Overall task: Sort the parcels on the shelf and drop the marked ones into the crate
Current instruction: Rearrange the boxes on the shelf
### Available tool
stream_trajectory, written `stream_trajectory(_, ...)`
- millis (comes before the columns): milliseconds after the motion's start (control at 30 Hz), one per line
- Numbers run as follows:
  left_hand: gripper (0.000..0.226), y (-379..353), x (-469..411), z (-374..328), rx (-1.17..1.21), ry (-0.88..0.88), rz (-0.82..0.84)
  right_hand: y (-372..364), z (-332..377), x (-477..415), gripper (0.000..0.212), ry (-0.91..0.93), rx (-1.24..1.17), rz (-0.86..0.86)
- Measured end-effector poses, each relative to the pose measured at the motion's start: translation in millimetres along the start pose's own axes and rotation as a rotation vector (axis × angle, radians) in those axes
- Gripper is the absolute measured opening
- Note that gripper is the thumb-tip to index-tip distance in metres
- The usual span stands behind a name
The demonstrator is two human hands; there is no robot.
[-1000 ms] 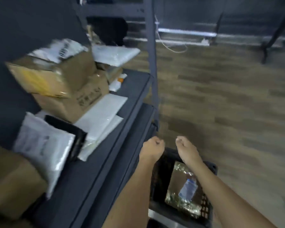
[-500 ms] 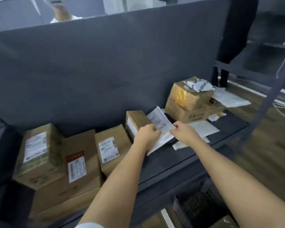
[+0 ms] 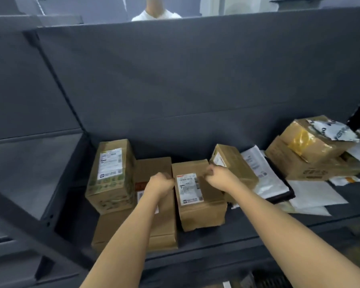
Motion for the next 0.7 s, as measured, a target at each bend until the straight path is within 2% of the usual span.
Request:
stream_trajectory(167,0.041,-30.8,-28.4,15.4,0.035,0.067,0.139,-20.9,-11.4,-29.5,0.044,-0.144,0.007,0.060)
stream_trajectory(333,0.041,-56.4,-34.9,18.9,0.274,0.162,0.162,-46.7,-31.2,-33.0,0.058,-0.307,-0.297,0.067)
stream_trajectory(433,0.041,-63.5,-33.8,11.2,0.362,0.198,0.137,-60.0,-36.5,-27.6,0.054,-0.323,-0.468,0.073)
stream_trajectory(500,0.041,-64.7,-33.6,6.7,0.417,0.226,0.104,-62.8,-37.6,-26.6,0.043,-0.324,-0.562,0.064)
stream_trajectory(600,0.056,-59.4,-32.2,5.3,0.609,0.238,0.052,-50.3,-34.6,-25.5,0.035,-0.312,-0.651,0.079)
stream_trajectory(633,0.058,-55.6,-35.1,6.8,0.717,0.243,0.006,-40.4,-32.1,-25.4,0.038,-0.287,-0.674,0.069)
stream_trajectory(700,0.044,-33.1,-34.8,-3.0,0.909,0.194,-0.081,-15.4,-26.5,-26.5,0.051,-0.259,-0.749,0.009)
Point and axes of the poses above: each hand's wrist, its own x-axis away from the middle knuckle, its own y-axis out of the back of the hand, z = x × y, the point moved 1 cm from there along -x, towards the middle knuckle, and after that the axes turned 6 degrees about -z, right-handed, at the moved point
